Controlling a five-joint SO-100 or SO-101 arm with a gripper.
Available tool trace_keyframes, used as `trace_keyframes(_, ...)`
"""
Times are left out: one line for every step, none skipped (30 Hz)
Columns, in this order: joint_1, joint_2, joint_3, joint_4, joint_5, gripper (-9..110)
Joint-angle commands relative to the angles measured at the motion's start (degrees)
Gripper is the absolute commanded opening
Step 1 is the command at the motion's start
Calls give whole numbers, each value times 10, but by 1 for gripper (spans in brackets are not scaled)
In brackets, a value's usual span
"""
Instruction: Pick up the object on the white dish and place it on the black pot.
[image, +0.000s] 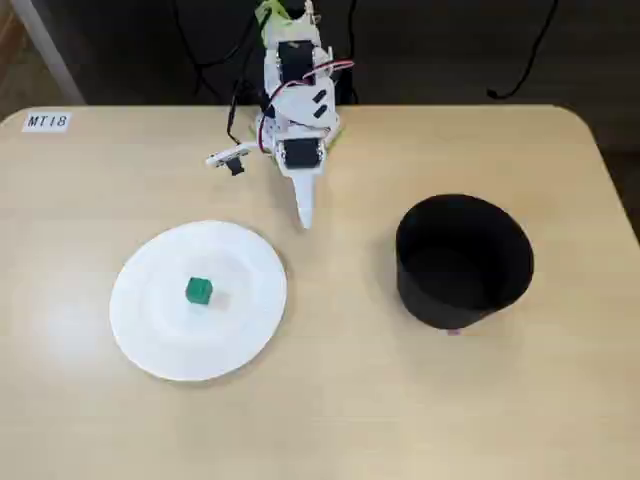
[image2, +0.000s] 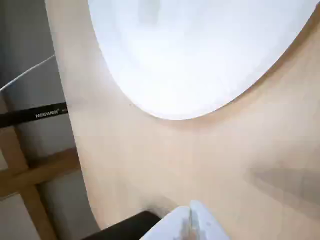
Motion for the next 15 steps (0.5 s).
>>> trace_keyframes(2,66,-7,-9,24,0)
trace_keyframes(2,66,-7,-9,24,0)
trace_keyframes(2,66,-7,-9,24,0)
trace_keyframes(2,66,-7,-9,24,0)
trace_keyframes(2,66,-7,-9,24,0)
trace_keyframes(2,66,-7,-9,24,0)
trace_keyframes(2,66,-7,-9,24,0)
trace_keyframes(2,66,-7,-10,24,0)
trace_keyframes(2,66,-7,-10,24,0)
trace_keyframes(2,66,-7,-10,24,0)
trace_keyframes(2,66,-7,-9,24,0)
trace_keyframes(1,66,-7,-9,24,0)
trace_keyframes(0,66,-7,-10,24,0)
trace_keyframes(-1,66,-10,-8,24,0)
trace_keyframes(-3,66,-12,-5,24,0)
